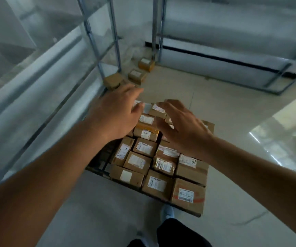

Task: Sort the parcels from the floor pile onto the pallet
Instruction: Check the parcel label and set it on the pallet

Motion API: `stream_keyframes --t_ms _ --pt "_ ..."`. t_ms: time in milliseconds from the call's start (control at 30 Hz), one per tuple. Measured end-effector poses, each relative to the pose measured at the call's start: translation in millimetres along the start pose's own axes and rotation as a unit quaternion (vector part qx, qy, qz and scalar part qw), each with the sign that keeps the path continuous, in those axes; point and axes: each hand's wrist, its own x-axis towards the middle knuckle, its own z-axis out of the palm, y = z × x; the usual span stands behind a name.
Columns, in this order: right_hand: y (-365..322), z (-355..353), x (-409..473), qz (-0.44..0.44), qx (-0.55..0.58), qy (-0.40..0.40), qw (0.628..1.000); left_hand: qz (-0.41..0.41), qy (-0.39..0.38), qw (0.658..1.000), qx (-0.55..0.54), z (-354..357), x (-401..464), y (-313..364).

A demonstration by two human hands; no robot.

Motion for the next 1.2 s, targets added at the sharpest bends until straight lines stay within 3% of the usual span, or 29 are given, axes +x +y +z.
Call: stream_keyframes --t_ms 267,500,933,1200 --pt "-44 -112 -109 0.011 -0.063 0.087 0.994 0.105 0.03 0.992 0.06 -89 -61 99" --pt "-22 -199 -167 0.002 -0.09 0.124 0.988 0.155 0.055 0.983 0.08 -125 -55 204" --pt "178 -389 -231 -0.001 -0.098 0.16 0.982 0.154 0.077 0.984 0.051 -72 60 455" --pt "290 -457 -198 -0.003 -0.085 0.146 0.986 0.146 0.052 0.986 0.054 -37 170 532"
